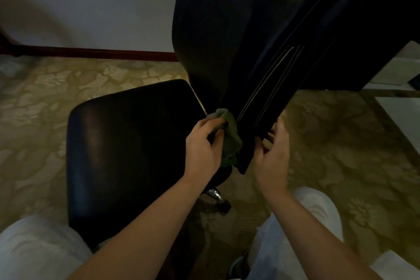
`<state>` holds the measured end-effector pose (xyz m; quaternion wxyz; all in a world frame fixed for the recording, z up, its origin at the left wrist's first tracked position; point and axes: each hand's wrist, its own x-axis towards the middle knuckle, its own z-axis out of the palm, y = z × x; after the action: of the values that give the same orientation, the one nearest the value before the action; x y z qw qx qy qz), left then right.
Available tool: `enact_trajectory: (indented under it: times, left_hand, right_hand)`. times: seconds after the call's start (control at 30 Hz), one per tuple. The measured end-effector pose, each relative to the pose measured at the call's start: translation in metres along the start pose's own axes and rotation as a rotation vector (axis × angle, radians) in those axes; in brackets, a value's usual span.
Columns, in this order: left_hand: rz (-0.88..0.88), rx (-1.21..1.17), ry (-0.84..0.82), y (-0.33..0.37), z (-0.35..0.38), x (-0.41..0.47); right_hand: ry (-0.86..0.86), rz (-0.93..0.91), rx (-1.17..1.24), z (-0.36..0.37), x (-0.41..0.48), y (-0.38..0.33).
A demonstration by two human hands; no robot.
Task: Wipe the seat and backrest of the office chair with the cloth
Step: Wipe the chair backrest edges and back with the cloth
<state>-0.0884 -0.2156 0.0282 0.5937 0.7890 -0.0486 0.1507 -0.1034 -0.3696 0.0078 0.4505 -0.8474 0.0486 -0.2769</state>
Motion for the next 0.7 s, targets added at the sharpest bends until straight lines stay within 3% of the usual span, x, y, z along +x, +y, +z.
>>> enact_trajectory:
  times: [0.27, 0.47, 0.7]
  left_hand:
    - [-0.222, -0.128, 0.052, -0.014, 0.016, -0.017]
    - [-0.245, 0.167, -0.134, -0.044, 0.010, -0.024]
    - [-0.300, -0.063, 0.085, -0.030, 0.008, -0.028]
  right_hand:
    - [0.042, -0.037, -0.018, 0.005, -0.005, 0.003]
    - [0.033, -0.042, 0.022, 0.004, -0.005, 0.009]
    - [0.040, -0.029, 0.017, 0.008, -0.007, 0.009]
